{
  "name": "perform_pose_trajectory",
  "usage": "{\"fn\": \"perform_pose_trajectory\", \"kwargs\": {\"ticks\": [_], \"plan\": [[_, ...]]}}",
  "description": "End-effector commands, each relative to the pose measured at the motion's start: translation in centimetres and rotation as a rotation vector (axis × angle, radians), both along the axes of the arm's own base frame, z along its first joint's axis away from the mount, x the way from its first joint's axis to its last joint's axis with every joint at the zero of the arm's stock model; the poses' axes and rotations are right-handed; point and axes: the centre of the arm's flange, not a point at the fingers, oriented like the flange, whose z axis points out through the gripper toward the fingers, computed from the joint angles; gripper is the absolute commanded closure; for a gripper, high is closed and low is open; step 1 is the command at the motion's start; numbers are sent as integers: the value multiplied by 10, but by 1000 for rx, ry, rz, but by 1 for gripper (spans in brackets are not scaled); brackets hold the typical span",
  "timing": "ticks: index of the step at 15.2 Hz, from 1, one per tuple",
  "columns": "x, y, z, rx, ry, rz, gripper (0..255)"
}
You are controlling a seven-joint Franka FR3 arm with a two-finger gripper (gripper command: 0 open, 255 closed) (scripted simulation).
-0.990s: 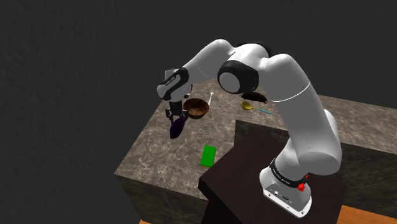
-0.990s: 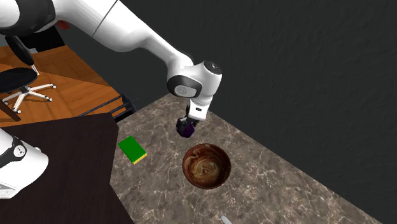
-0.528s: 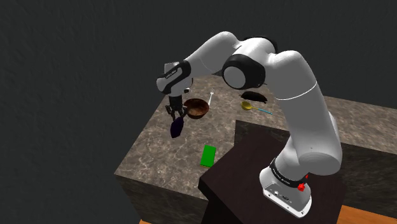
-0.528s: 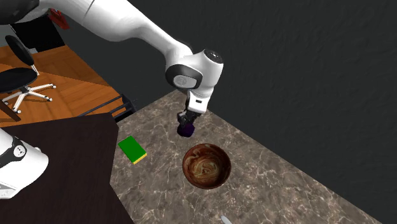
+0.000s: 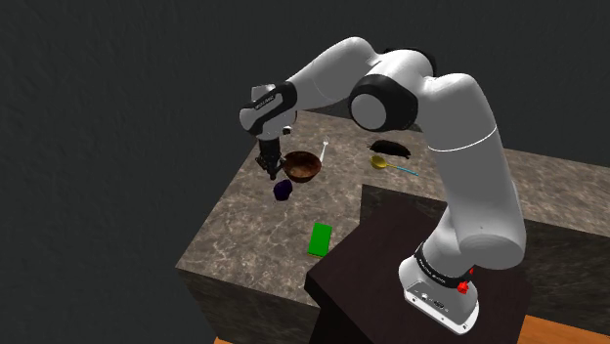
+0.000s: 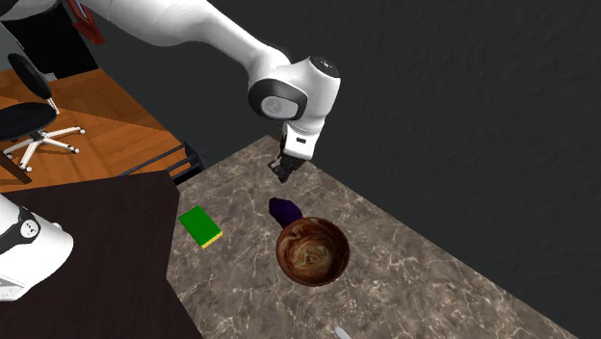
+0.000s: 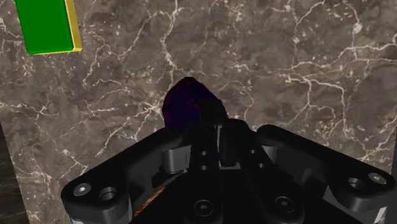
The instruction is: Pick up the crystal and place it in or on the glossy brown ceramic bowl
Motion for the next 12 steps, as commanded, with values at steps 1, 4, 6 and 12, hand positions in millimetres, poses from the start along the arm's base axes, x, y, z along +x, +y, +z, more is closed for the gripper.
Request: {"fn": "perform_pose_trajectory", "kwargs": {"ticks": [1,4,6,12], "plan": [[0,0,0,0,0,0,0],[-42,5,-30,-59,-183,166,0],[-67,3,-53,-98,-305,276,0],[-77,0,-88,-119,-372,337,0]]}}
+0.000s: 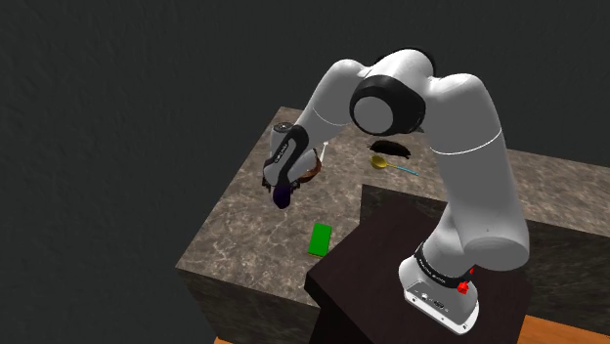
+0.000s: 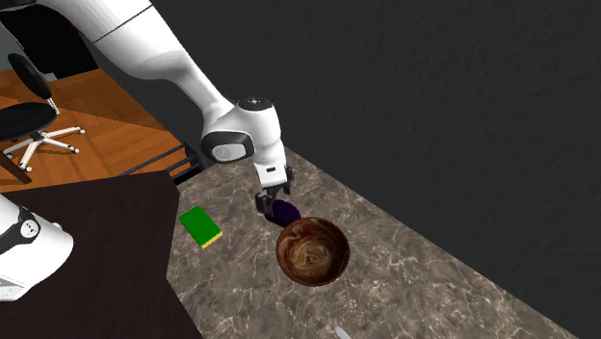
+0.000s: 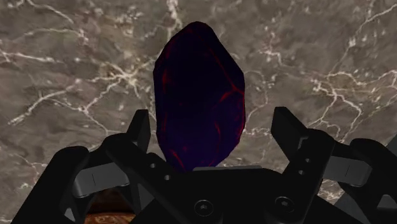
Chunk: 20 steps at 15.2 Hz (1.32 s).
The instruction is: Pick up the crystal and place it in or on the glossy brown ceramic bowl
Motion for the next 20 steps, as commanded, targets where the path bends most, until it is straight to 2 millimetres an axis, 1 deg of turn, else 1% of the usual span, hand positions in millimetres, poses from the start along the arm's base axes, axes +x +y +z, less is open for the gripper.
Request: {"fn": "perform_pose_trajectory", "kwargs": {"ticks": [1,3,11,12,20], "plan": [[1,0,-11,-1,-4,2,0],[3,-1,-24,-1,-4,2,0],[2,-1,-24,-1,-4,2,0],[2,-1,-24,-1,-4,2,255],[2,-1,-24,-1,-4,2,255]]}}
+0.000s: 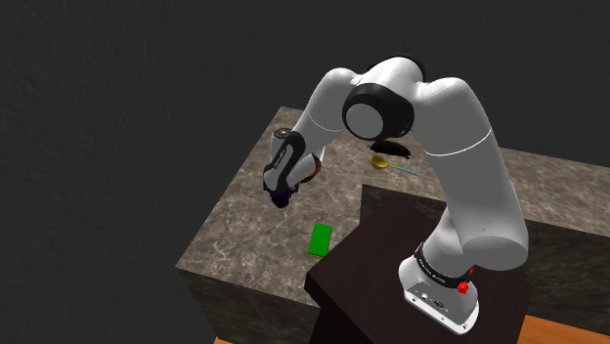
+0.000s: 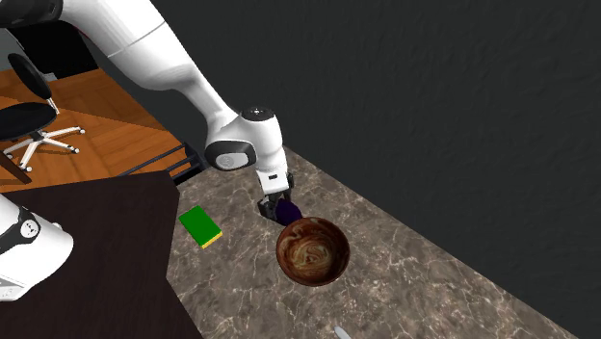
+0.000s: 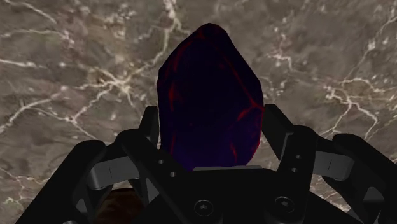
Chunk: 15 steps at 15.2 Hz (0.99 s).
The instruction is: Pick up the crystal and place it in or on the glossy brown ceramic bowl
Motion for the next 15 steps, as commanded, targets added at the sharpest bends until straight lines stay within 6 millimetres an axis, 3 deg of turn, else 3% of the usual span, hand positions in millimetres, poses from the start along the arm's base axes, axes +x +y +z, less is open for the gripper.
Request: {"fn": "perform_pose_trajectory", "kwargs": {"ticks": [1,15], "plan": [[0,0,0,0,0,0,255],[0,0,74,0,0,0,255]]}}
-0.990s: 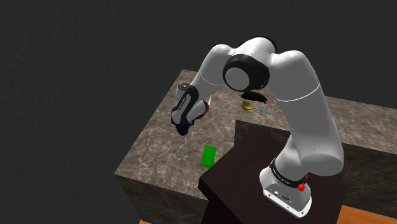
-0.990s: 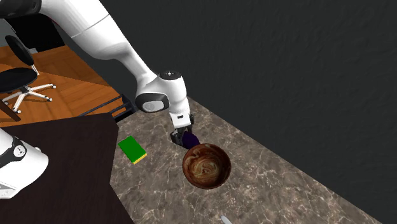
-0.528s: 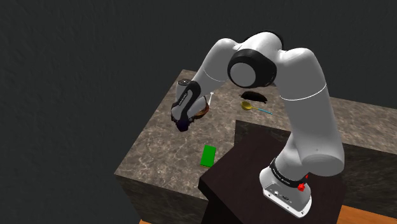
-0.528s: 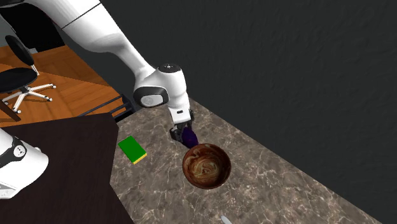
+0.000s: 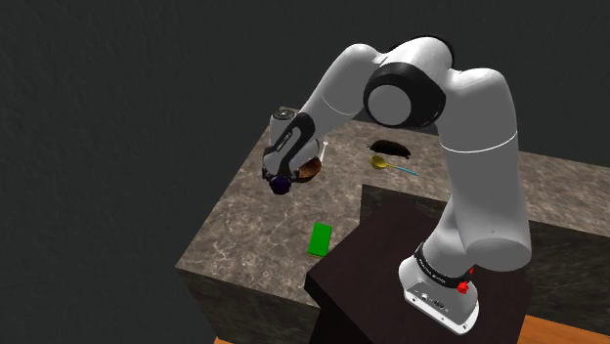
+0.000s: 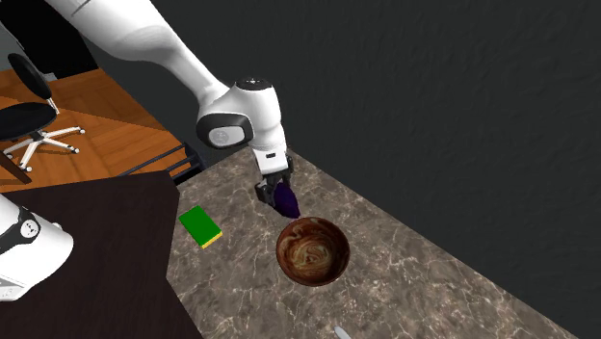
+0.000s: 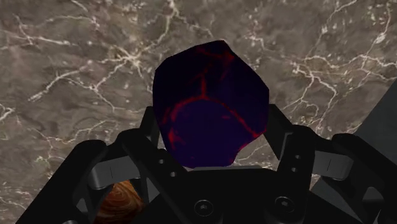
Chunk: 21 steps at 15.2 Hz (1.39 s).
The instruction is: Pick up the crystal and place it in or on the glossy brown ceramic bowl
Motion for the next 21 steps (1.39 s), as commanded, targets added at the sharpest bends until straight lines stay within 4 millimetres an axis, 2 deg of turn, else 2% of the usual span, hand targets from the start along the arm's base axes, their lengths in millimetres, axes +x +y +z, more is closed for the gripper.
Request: {"fn": "perform_pose_trajectory", "kwargs": {"ticks": [1,18,19,21], "plan": [[-1,-1,11,0,0,0,255],[-1,-1,101,0,0,0,255],[-1,-1,102,0,0,0,255],[5,-27,104,0,0,0,255]]}}
